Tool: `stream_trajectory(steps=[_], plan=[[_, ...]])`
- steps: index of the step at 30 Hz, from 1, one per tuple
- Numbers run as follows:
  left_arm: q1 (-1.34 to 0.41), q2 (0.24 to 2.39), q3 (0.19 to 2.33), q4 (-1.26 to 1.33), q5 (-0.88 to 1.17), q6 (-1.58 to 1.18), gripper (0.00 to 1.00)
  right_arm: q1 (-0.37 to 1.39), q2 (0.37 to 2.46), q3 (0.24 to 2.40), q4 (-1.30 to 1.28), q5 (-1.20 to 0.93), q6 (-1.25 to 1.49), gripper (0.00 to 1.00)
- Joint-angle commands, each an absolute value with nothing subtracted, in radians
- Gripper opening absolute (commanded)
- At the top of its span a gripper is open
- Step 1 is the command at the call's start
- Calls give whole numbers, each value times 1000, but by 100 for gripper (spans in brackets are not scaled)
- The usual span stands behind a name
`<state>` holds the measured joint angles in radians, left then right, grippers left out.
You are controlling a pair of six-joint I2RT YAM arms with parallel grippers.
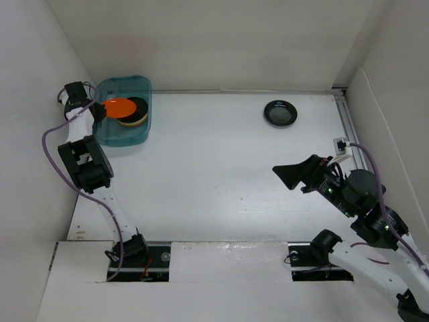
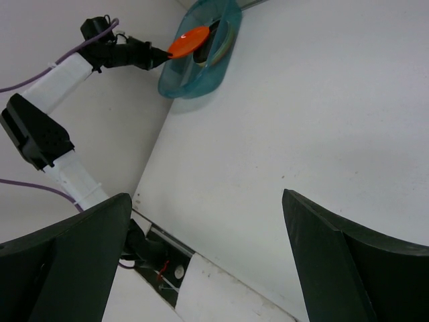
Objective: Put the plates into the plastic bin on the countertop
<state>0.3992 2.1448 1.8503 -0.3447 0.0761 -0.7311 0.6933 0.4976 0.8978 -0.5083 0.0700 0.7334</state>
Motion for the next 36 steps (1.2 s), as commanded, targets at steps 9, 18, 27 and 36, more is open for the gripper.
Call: stream_trajectory(steps=[9, 18, 27, 36], plan=[[350, 2193, 1991, -305, 175, -706, 10, 689, 500, 900, -460, 67, 729, 100], [321, 2094, 1996, -282, 236, -678, 75, 689, 500, 910, -469, 67, 729, 100], [34, 1821, 1876, -181, 244, -604, 100, 689, 509, 919, -469, 171, 742, 100], [-308, 1836, 1668, -45, 203, -641, 100, 510, 833, 950, -349, 330, 815, 100]])
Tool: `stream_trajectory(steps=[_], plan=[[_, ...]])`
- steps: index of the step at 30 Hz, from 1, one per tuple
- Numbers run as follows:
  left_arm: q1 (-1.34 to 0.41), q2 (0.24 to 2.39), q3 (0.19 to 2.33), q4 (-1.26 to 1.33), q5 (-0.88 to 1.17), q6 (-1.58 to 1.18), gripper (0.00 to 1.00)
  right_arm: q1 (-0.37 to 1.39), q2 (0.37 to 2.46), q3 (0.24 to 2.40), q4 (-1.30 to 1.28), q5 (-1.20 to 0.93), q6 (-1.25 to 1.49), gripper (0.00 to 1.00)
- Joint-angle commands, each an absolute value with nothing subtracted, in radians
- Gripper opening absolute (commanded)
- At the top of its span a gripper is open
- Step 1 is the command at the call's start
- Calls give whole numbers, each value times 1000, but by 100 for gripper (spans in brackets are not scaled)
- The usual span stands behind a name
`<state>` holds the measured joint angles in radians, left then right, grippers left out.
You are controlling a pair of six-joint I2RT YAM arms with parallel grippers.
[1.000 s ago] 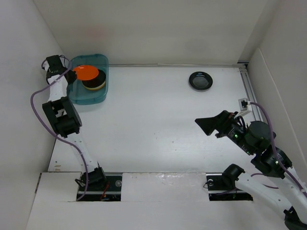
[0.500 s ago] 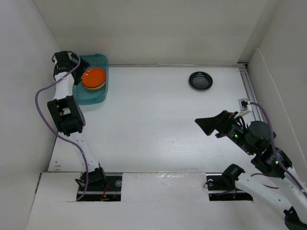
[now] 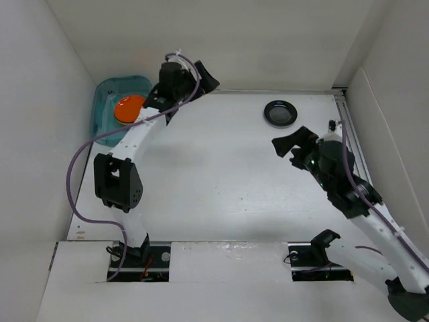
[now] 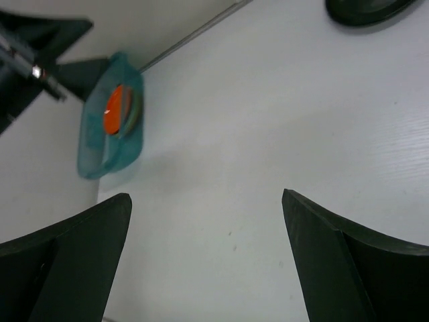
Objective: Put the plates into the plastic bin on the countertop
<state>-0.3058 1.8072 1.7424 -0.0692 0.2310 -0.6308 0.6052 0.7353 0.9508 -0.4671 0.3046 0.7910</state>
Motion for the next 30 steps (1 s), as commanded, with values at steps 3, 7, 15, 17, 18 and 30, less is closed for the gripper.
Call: stream_trajectory(steps=[3, 7, 15, 17, 18, 30], plan=[[-367, 1778, 1568, -2, 193, -661, 100, 186, 1066, 900, -142, -40, 845, 98], [-414, 1691, 1490, -26, 138, -661, 100, 3, 1449, 1018, -34, -256, 857, 90], [-414, 1438, 1263, -97, 98, -628, 100, -97, 1945, 1284, 12, -300, 854, 87], [-414, 1376, 1233, -121, 83, -618, 100, -106, 2008, 1313, 21, -288, 864, 87], [-414, 1358, 1200, -121, 72, -618, 100, -115, 2026, 1327, 21, -314, 879, 84], [-414, 1289, 1123, -103, 115, -618, 100, -166, 2376, 1839, -331, -390, 865, 71]])
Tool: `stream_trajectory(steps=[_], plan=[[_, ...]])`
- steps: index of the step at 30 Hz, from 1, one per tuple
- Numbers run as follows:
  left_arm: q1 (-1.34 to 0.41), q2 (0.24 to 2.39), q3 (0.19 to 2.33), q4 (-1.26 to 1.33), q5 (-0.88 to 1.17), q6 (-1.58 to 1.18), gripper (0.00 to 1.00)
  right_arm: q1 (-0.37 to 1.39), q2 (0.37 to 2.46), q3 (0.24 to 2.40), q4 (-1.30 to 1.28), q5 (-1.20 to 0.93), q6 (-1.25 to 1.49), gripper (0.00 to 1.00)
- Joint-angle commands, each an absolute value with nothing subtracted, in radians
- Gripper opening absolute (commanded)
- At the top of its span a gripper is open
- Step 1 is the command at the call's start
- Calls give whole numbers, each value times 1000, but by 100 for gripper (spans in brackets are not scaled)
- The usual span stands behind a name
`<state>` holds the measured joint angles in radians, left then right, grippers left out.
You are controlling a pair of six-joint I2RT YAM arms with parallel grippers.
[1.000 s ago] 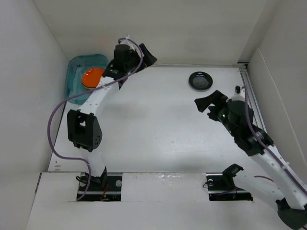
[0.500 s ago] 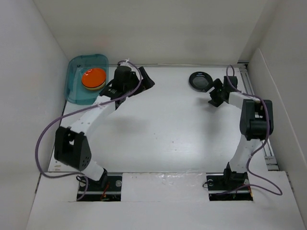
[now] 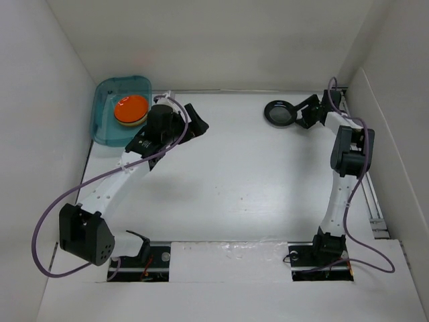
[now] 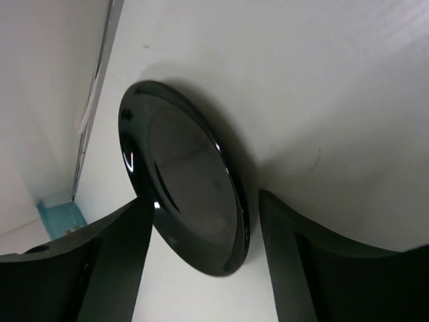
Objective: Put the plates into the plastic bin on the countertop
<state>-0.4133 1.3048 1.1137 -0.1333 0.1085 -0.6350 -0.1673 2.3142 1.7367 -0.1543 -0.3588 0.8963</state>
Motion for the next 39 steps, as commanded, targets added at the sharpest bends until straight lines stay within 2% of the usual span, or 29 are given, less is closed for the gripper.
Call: stream_trajectory(steps=[1, 2, 5, 6, 7, 8, 10, 14, 18, 23, 25, 32, 34, 35, 36, 37, 39], plan=[[-414, 1298, 1123, -103, 115, -618, 100, -166, 2388, 1848, -331, -400, 865, 68], [-414, 1298, 1123, -103, 115, -618, 100, -166, 2399, 1848, -331, -400, 865, 66], [-414, 1308, 1123, -103, 124, -618, 100, -166, 2431, 1897, -368, -400, 865, 49], [-414, 1308, 1123, -103, 124, -618, 100, -166, 2431, 1911, -382, -400, 865, 48], [-414, 1308, 1123, -103, 124, -618, 100, -166, 2445, 1922, -396, -400, 855, 29], [-414, 1321, 1123, -103, 124, -618, 100, -166, 2445, 1922, -396, -400, 854, 17], [-414, 1333, 1123, -103, 124, -618, 100, -155, 2427, 1910, -396, -390, 854, 0], [-414, 1377, 1114, -81, 139, -618, 100, -123, 2306, 1792, -336, -374, 844, 0], [-414, 1453, 1114, -22, 227, -627, 100, -32, 1988, 1558, -246, -286, 834, 0], [-414, 1486, 1100, 112, 367, -627, 100, 124, 1726, 1318, -218, -135, 796, 0], [-414, 1500, 1100, 123, 376, -627, 100, 185, 1634, 1201, -151, -173, 805, 0], [-414, 1534, 1100, 126, 361, -627, 100, 337, 1502, 1040, -5, -328, 863, 0], [-414, 1545, 1100, 103, 337, -618, 91, 351, 1474, 1026, 38, -362, 891, 0], [-414, 1557, 1100, 103, 337, -608, 74, 366, 1465, 1017, 38, -362, 891, 0], [-414, 1557, 1100, 91, 337, -607, 62, 367, 1453, 1017, 38, -371, 891, 0], [-414, 1557, 1100, 91, 337, -607, 52, 367, 1453, 1026, 38, -380, 891, 0], [-414, 1557, 1088, 91, 337, -607, 40, 376, 1443, 1026, 49, -405, 891, 0]])
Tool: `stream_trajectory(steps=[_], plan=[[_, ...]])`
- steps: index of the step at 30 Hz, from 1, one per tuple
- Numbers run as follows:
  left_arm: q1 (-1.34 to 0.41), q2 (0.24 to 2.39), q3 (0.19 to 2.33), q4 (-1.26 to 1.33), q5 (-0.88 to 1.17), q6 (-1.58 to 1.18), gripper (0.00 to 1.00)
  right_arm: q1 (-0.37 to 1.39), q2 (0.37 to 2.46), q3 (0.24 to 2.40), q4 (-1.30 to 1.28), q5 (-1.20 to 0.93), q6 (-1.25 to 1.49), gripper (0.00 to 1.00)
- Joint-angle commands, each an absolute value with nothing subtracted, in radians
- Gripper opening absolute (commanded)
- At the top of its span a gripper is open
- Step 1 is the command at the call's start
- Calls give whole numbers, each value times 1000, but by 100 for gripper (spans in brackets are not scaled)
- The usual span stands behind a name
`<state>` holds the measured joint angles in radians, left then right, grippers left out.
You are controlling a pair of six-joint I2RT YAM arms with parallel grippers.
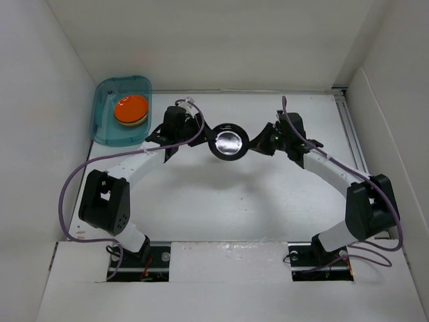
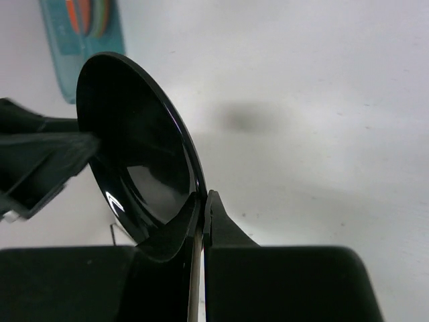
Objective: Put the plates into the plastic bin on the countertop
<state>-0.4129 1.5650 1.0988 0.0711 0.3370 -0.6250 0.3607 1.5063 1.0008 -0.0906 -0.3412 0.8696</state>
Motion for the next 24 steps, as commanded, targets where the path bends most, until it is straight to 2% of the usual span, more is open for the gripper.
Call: stream_trajectory(steps=[1, 5, 6, 7, 8, 9, 10, 12, 13, 16, 17, 19, 24], plan=[[-414, 1557, 1078, 91, 337, -607, 39, 376, 1433, 1026, 49, -417, 891, 0], [-414, 1557, 1068, 100, 354, -607, 40, 376, 1433, 1026, 60, -430, 900, 0], [-414, 1557, 1059, 110, 365, -607, 36, 376, 1433, 1026, 60, -430, 900, 0], [-414, 1557, 1058, 110, 377, -607, 29, 376, 1433, 1037, 60, -430, 900, 0], [-414, 1557, 1058, 126, 388, -607, 17, 376, 1433, 1037, 60, -440, 900, 0], [-414, 1557, 1058, 126, 388, -607, 0, 376, 1433, 1037, 60, -440, 900, 0], [-414, 1557, 1075, 126, 388, -607, 0, 376, 1433, 1037, 69, -451, 900, 3], [-414, 1557, 1103, 98, 359, -620, 0, 376, 1433, 1037, 69, -451, 900, 24], [-414, 1557, 1112, 98, 359, -629, 0, 376, 1433, 1037, 69, -439, 900, 47], [-364, 1536, 1146, 98, 348, -673, 0, 354, 1410, 1010, 69, -416, 890, 71], [-353, 1536, 1161, 98, 325, -699, 0, 354, 1410, 994, 69, -416, 890, 82], [-310, 1525, 1231, 32, 243, -709, 0, 344, 1387, 974, 69, -387, 890, 85], [-151, 1516, 1347, -80, 91, -782, 0, 311, 1347, 888, 69, -386, 870, 85]])
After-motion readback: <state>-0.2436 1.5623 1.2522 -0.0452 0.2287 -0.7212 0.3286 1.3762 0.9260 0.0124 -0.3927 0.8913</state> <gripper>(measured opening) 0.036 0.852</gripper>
